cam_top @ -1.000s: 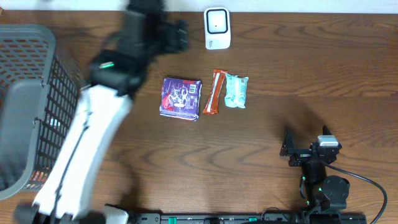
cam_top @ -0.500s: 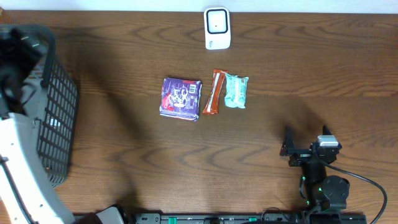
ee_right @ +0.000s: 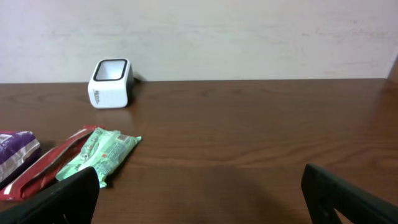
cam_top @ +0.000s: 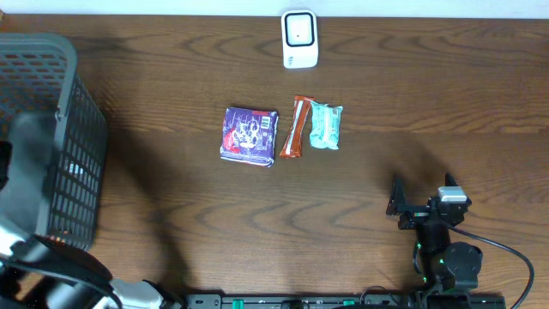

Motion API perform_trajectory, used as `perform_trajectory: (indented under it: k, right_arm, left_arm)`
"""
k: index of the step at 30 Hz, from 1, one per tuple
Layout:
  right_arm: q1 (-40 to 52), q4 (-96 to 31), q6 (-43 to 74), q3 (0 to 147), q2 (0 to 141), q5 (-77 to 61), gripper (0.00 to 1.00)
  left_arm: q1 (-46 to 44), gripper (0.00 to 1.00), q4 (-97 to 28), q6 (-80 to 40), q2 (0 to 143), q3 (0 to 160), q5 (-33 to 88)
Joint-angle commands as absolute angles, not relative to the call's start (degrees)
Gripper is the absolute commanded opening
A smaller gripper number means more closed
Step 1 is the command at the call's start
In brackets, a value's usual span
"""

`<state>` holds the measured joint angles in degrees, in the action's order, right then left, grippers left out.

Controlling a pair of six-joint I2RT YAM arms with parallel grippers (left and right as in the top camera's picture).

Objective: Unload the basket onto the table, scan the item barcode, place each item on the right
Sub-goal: 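Reach the left gripper into the basket and grasp the orange tissue pack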

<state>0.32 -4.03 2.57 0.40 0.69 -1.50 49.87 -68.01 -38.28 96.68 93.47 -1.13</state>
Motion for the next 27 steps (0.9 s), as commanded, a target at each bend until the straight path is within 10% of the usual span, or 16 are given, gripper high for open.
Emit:
perform_trajectory:
  k: [1, 27]
  right_arm:
    - [0.0, -4.3, 3.2, 0.3, 0.4, -1.6, 0.99]
    - [0.0, -4.3, 3.2, 0.3, 0.4, -1.6, 0.99]
  left_arm:
    - [50.1, 0.98, -69.4, -43.8, 100.8, 91.9, -6.8]
    - [50.1, 0.91, -54.7, -46.0, 103.4, 71.7, -13.7]
